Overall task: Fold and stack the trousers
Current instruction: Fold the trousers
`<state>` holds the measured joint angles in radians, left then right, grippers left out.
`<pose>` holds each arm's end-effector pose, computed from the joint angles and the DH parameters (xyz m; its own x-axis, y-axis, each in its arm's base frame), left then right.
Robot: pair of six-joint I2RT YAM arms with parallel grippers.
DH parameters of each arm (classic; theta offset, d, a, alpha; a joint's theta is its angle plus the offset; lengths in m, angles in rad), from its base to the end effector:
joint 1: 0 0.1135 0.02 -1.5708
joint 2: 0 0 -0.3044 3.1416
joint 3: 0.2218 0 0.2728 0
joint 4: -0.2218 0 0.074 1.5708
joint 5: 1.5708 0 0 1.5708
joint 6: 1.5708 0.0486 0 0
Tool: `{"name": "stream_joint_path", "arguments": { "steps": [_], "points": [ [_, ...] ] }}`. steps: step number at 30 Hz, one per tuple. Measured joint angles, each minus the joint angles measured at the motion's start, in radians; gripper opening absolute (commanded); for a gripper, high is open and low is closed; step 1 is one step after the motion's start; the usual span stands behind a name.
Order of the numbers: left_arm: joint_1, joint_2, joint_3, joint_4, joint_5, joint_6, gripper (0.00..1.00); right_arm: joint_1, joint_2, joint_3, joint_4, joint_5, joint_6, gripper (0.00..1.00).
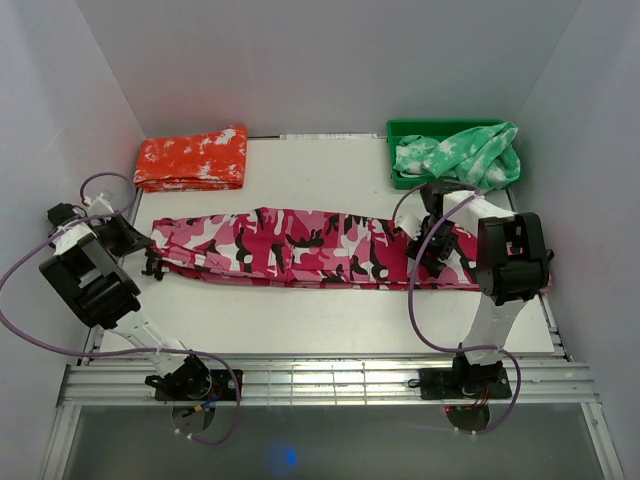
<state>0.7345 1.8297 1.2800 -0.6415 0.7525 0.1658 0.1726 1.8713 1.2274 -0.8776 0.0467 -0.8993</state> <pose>0.3167 0.2413 0.2182 -0.7296 -0.4965 -0.4702 -0.1834 0.8045 -0.5650 0.3600 0.0604 0.1701 -0.4796 -0.8774 0.0059 -0.8756 0.4782 -0.0676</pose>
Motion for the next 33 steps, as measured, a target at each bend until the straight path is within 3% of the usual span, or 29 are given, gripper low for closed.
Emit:
{"name": "stream_joint_path", "arguments": {
  "steps": [4, 6, 7, 8, 10, 12, 17, 23, 28, 33],
  "points": [
    [0.000, 0.048, -0.024, 0.000, -0.042, 0.042, 0.00, 0.000, 0.012, 0.017, -0.020, 0.003, 0.000, 0.74],
    [0.001, 0.057, -0.049, -0.003, -0.069, 0.070, 0.11, 0.000, 0.022, 0.032, -0.036, 0.003, 0.000, 0.74],
    [0.001, 0.062, -0.053, -0.010, -0.080, 0.085, 0.20, 0.000, 0.027, 0.038, -0.043, 0.002, 0.000, 0.75],
    [0.000, 0.067, -0.053, -0.020, -0.089, 0.101, 0.38, 0.000, 0.032, 0.047, -0.053, 0.000, 0.000, 0.74],
    [0.001, 0.072, -0.042, -0.050, -0.098, 0.136, 0.56, -0.002, 0.042, 0.065, -0.068, -0.009, 0.000, 0.74],
    [0.001, 0.067, -0.026, -0.072, -0.095, 0.166, 0.91, -0.004, 0.048, 0.089, -0.082, -0.034, 0.000, 0.74],
    [-0.043, 0.011, 0.072, -0.094, -0.093, 0.209, 0.94, -0.006, 0.048, 0.192, -0.124, -0.122, 0.000, 0.75],
    [-0.294, 0.046, 0.317, -0.092, -0.108, 0.315, 0.92, 0.021, 0.065, 0.333, -0.151, -0.223, 0.002, 0.74],
    [-0.472, 0.251, 0.466, -0.097, -0.130, 0.354, 0.71, 0.066, 0.137, 0.393, -0.146, -0.273, 0.005, 0.73],
    [-0.497, 0.440, 0.518, -0.140, -0.119, 0.370, 0.53, 0.087, 0.166, 0.280, -0.118, -0.274, -0.001, 0.72]
  ]
}}
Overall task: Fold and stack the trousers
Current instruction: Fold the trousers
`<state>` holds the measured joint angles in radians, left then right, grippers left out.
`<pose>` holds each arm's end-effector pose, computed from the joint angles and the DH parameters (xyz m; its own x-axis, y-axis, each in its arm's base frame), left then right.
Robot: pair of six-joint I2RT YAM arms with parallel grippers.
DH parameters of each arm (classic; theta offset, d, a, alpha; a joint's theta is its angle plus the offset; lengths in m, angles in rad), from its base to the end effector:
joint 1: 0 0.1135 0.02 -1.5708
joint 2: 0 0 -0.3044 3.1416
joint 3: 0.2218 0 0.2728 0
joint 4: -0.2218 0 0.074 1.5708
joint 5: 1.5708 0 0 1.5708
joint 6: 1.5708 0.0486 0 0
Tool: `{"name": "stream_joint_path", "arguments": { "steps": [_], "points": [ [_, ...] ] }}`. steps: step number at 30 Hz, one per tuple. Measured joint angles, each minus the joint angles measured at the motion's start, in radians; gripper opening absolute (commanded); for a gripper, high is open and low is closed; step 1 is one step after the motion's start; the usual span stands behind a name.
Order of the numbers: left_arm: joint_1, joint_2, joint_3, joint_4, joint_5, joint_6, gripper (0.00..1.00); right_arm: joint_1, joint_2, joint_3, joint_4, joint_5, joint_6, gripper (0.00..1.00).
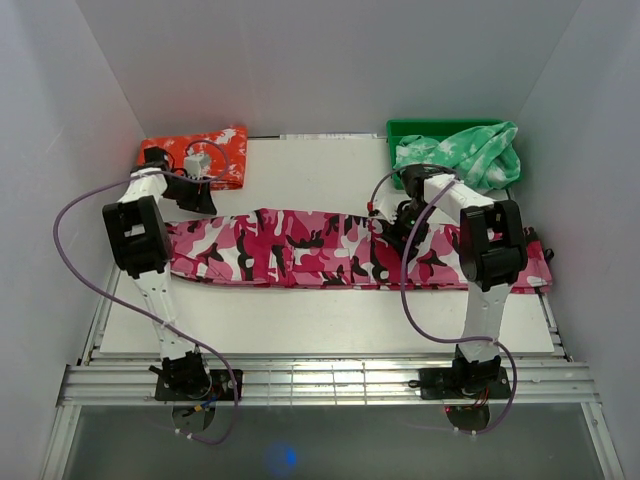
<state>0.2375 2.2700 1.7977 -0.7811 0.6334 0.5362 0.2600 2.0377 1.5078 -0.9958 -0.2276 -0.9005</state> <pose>0.5078 0.0933 0.1713 -0.7989 0.2303 -0.5556 0.4631 0.8250 -0.3240 0.4054 0.1192 0.1814 -0.3958 -0.8953 -0.2046 -0.9182 0.3820 0.1047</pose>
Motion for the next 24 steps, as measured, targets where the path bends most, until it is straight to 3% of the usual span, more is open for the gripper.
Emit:
{"name": "stream_joint_path", "arguments": {
  "steps": [5, 10, 15, 17, 19, 20, 24],
  "points": [
    [0.037, -0.062, -0.110, -0.022, -0.006, 0.063, 0.38, 0.002, -0.049, -0.085, 0.066, 0.016, -0.025, 0.71],
    [0.098, -0.172, -0.289, -0.082, -0.017, 0.126, 0.02, 0.005, -0.107, -0.172, 0.142, 0.023, -0.052, 0.70],
    [0.169, -0.189, -0.310, -0.151, -0.031, 0.147, 0.00, 0.020, -0.145, -0.220, 0.159, 0.018, -0.074, 0.71],
    [0.173, -0.191, -0.303, -0.164, -0.047, 0.158, 0.43, 0.025, -0.140, -0.204, 0.137, 0.009, -0.069, 0.75],
    [0.172, -0.191, -0.261, -0.180, -0.074, 0.158, 0.66, 0.024, -0.123, -0.160, 0.090, -0.006, -0.055, 0.79],
    [0.169, -0.191, -0.229, -0.184, -0.083, 0.157, 0.97, 0.023, -0.116, -0.126, 0.080, -0.016, -0.045, 0.82],
    [0.118, -0.243, -0.119, -0.139, -0.121, 0.134, 0.98, 0.021, -0.154, -0.012, 0.190, -0.075, 0.016, 0.97]
  ]
}}
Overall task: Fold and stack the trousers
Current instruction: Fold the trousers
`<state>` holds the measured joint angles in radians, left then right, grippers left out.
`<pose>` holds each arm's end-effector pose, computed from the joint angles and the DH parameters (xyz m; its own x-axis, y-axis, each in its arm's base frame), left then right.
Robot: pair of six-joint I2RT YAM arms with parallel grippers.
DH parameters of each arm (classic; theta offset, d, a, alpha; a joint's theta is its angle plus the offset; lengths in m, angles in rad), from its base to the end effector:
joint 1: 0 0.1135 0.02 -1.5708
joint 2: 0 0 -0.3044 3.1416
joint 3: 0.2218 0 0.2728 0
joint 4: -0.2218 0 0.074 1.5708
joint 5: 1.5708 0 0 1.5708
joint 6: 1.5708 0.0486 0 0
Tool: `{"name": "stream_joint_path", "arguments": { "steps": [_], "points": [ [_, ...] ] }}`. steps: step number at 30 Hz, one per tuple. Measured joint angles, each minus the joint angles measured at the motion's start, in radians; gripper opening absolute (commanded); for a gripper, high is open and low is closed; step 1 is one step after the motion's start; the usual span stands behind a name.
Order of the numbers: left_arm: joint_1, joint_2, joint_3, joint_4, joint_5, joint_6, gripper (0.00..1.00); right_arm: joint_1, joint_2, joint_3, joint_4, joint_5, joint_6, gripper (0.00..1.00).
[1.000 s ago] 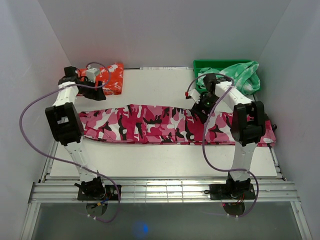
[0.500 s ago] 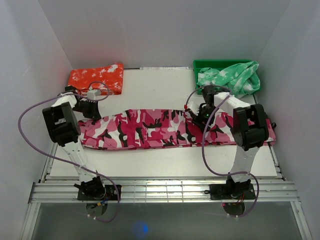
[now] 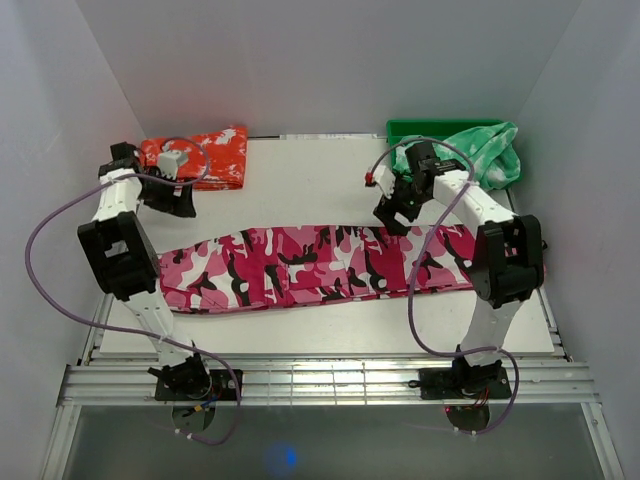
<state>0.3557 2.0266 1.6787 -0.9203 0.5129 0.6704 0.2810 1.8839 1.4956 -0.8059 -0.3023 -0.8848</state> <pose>0.4389 0.1376 0.2415 -0.8045 0.2786 -0.5245 0.4256 0.8864 -0.1819 0.4063 0.1323 0.2459 -0.2797 -0.8496 -0.4472 -0.9257 0.3622 -0.1092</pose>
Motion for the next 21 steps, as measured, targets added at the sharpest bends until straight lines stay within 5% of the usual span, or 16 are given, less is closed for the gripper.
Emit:
{"name": "stream_joint_path", "arguments": {
  "steps": [1, 9, 10, 16, 21],
  "points": [
    [-0.026, -0.031, 0.002, 0.031, -0.001, -0.011, 0.98, 0.000, -0.029, 0.005, 0.058, -0.018, 0.017, 0.90],
    [-0.123, -0.367, -0.202, 0.541, 0.047, -0.307, 0.98, 0.003, -0.212, -0.031, 0.500, -0.117, 0.163, 0.90],
    [-0.124, -0.368, -0.196, 0.573, 0.062, -0.315, 0.92, 0.003, -0.201, -0.018, 0.511, -0.138, 0.165, 0.90],
    [-0.184, -0.064, 0.151, 0.379, 0.136, -0.171, 0.84, 0.011, 0.038, 0.291, 0.373, -0.282, 0.224, 0.90],
    [-0.241, 0.129, 0.163, 0.170, 0.191, -0.070, 0.81, 0.022, 0.203, 0.450, 0.266, -0.338, 0.309, 0.90]
  ]
}}
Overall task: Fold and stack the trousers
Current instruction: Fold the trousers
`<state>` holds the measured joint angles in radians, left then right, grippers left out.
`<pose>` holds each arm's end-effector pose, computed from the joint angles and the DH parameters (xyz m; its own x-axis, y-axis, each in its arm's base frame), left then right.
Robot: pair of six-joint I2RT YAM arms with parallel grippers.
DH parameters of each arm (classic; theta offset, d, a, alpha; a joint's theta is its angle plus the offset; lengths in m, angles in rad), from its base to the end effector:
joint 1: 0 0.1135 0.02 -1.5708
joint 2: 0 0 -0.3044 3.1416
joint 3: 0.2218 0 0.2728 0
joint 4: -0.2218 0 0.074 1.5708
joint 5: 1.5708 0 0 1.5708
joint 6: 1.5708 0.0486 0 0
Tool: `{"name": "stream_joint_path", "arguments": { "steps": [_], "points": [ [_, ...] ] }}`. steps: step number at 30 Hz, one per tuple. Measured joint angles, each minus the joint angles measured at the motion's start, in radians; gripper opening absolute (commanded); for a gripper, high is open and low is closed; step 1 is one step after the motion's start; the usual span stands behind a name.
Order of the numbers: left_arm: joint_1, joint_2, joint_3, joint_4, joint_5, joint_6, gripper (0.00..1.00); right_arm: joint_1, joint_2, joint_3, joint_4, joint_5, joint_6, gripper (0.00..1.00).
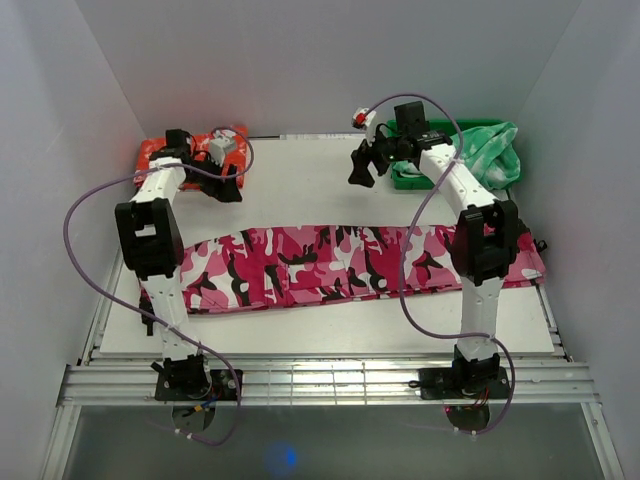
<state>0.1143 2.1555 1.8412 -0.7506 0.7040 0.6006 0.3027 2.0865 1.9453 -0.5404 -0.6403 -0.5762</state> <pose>0.5137 0.0273 0.2450 -0.5900 0.3659 -0.7198 0.6765 0.7106 -0.1932 0.4970 0.1856 0.3291 -0.1328 -0.4992 -0.8563 -0.8995 0.4236 -0.1075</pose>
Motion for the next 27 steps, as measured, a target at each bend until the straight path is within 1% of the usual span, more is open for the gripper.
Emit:
{"name": "stream_joint_path", "arguments": {
  "steps": [4, 8, 12, 13, 15, 16, 19, 20, 22, 23, 24, 27],
  "points": [
    [-0.023, 0.084, -0.027, -0.129, 0.017, 0.057, 0.79, 0.010, 0.059, 0.004, -0.044, -0.022, 0.061, 0.90],
    [-0.030, 0.103, -0.053, -0.176, 0.039, 0.089, 0.75, 0.026, 0.082, 0.004, -0.061, -0.026, 0.099, 0.90],
    [-0.029, 0.093, -0.089, -0.156, 0.067, 0.103, 0.67, 0.050, 0.083, 0.008, -0.064, -0.029, 0.116, 0.92],
    [-0.028, 0.092, -0.096, -0.149, 0.072, 0.105, 0.61, 0.055, 0.083, 0.008, -0.064, -0.031, 0.122, 0.92],
    [-0.027, 0.092, -0.105, -0.134, 0.078, 0.106, 0.56, 0.065, 0.083, 0.008, -0.064, -0.033, 0.130, 0.92],
    [-0.026, 0.091, -0.111, -0.127, 0.081, 0.108, 0.51, 0.069, 0.083, 0.008, -0.064, -0.035, 0.133, 0.93],
    [-0.027, 0.089, -0.123, -0.113, 0.086, 0.115, 0.45, 0.082, 0.083, 0.008, -0.064, -0.039, 0.143, 0.93],
    [-0.027, 0.088, -0.126, -0.109, 0.087, 0.118, 0.45, 0.084, 0.083, 0.008, -0.064, -0.039, 0.147, 0.94],
    [-0.027, 0.085, -0.132, -0.110, 0.092, 0.129, 0.49, 0.089, 0.083, 0.009, -0.064, -0.040, 0.152, 0.94],
    [-0.027, 0.084, -0.133, -0.112, 0.093, 0.137, 0.53, 0.092, 0.083, 0.011, -0.064, -0.040, 0.153, 0.94],
    [-0.027, 0.082, -0.134, -0.118, 0.095, 0.146, 0.56, 0.096, 0.084, 0.016, -0.064, -0.040, 0.155, 0.94],
    [-0.027, 0.075, -0.134, -0.145, 0.101, 0.169, 0.62, 0.102, 0.095, 0.037, -0.063, -0.040, 0.158, 0.94]
  ]
}}
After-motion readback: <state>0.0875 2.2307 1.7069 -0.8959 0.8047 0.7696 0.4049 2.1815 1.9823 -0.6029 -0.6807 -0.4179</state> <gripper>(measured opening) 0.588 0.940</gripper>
